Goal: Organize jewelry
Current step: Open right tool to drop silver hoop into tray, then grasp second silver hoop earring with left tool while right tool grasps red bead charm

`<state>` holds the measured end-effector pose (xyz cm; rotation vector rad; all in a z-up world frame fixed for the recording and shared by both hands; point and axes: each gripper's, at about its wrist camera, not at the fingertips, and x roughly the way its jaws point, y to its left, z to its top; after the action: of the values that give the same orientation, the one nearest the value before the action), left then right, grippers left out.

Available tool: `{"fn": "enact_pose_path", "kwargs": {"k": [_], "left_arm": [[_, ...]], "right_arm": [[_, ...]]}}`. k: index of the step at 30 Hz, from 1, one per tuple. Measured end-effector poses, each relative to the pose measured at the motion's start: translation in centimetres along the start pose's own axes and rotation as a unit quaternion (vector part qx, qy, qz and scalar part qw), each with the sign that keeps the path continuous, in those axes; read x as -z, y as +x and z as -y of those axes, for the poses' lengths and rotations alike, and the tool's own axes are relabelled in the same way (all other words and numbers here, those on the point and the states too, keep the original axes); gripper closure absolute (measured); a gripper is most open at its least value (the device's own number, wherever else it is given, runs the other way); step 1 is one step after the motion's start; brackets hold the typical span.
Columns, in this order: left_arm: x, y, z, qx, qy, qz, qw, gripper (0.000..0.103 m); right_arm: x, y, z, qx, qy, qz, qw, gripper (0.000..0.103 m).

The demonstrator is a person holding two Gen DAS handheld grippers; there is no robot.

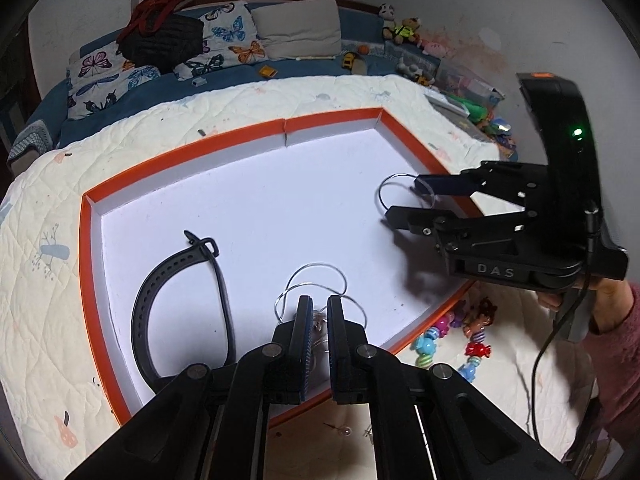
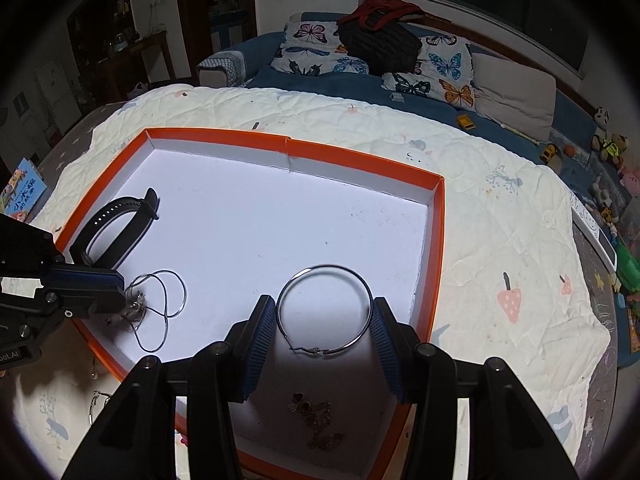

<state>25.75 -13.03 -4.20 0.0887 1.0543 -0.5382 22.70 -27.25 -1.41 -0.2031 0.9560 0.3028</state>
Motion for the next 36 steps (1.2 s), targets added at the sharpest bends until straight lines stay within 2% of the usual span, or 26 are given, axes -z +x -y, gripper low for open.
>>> {"fn": "enact_pose_path", "kwargs": {"k": [10,12,13,14,15,17,24,28,36], "left_arm": [[0.1,-1.4,0.7,-0.005,0.005,0.003,1.0,0.094],[0.5,-2.3,1.3,-0.004,0.014,0.008,0.9999,0.091],[0.7,-2.7,1.6,-0.001,0.019,0.009,0.9998,0.087],[1.0,-3.2,2.2,0.001,0.029,0.011,0.9995,0.072],[1.3,-3.6,2.7,0.0,0.037,0.014,0.9992,0.052],[2.3,-4.6,3.9,-0.006,0.061,0.024,0.9978,0.036],[5.7,-5.3,7.2,0.022,0.128,0.002,0.9916,0.036],[6.8,-4.4,8.2,0.02,0.159,-0.016,0.9869,0.036],[6.7,-1.3,7.2,0.028,0.155,-0.051,0.9862,0.037]], "right_arm": [[0.2,-1.5,-0.3,0.002,0.007,0.01,1.0,0.047],[0.4,-2.4,-0.5,0.001,0.008,0.019,1.0,0.047],[0.5,-2.9,-0.5,0.0,0.009,0.024,1.0,0.047],[0.7,-3.5,-0.6,-0.003,0.011,0.03,0.999,0.047],[0.9,-4.1,-0.7,-0.005,0.013,0.035,0.999,0.046],[1.3,-5.0,-1.0,-0.007,0.016,0.043,0.999,0.044],[3.4,-7.3,-1.9,-0.02,0.027,0.064,0.997,0.042],[4.7,-7.6,-2.3,-0.027,0.031,0.063,0.997,0.042],[6.2,-7.3,-1.8,-0.03,0.046,0.054,0.997,0.042]]}}
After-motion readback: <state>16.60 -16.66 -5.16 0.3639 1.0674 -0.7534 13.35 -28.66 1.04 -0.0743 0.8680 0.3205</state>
